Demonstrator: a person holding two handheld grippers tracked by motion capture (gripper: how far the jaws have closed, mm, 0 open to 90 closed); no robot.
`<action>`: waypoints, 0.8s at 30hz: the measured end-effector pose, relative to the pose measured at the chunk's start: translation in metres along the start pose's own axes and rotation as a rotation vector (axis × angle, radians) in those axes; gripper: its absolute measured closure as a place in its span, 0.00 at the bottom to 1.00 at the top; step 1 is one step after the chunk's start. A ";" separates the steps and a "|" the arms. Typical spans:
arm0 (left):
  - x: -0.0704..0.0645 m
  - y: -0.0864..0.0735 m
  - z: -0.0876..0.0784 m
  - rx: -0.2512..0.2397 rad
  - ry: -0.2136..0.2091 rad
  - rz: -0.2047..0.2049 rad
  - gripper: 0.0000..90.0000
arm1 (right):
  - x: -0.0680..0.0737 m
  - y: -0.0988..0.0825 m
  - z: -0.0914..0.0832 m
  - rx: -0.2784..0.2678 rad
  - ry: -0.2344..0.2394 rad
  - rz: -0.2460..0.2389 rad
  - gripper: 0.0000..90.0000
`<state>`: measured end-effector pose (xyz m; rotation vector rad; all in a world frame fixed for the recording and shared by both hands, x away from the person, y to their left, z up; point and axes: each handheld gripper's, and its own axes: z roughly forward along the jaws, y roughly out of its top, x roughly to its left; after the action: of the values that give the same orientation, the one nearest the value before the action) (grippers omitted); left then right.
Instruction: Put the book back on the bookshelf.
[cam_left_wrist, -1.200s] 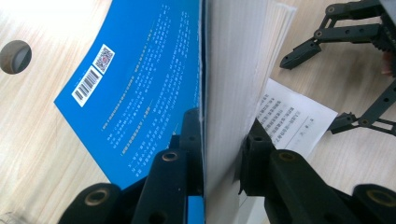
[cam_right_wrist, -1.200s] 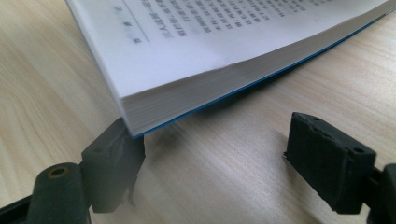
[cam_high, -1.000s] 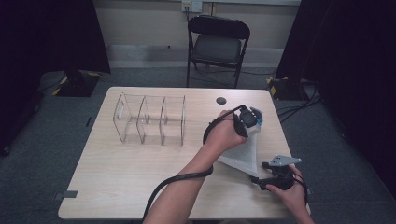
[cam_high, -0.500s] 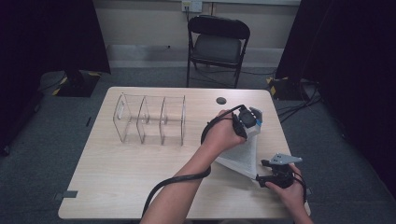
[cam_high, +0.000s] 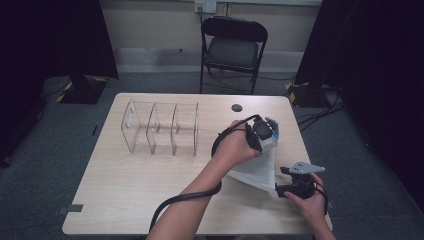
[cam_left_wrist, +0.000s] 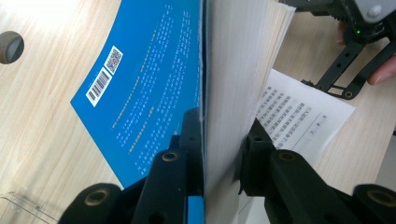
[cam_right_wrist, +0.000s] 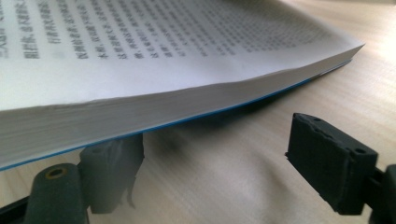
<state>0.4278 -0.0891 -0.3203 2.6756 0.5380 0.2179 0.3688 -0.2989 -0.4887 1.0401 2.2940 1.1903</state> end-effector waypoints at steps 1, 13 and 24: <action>0.000 0.000 0.000 -0.001 -0.003 0.001 0.84 | 0.000 0.001 0.000 -0.005 0.000 0.001 0.20; -0.004 -0.002 -0.008 0.000 -0.009 0.006 0.84 | 0.003 0.010 -0.004 -0.046 -0.021 -0.035 0.16; -0.010 -0.003 -0.016 0.029 -0.016 0.035 0.84 | 0.004 0.026 -0.009 -0.086 -0.029 -0.069 0.15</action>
<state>0.4140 -0.0845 -0.3075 2.7138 0.4934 0.2001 0.3722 -0.2914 -0.4626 0.9334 2.2172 1.2272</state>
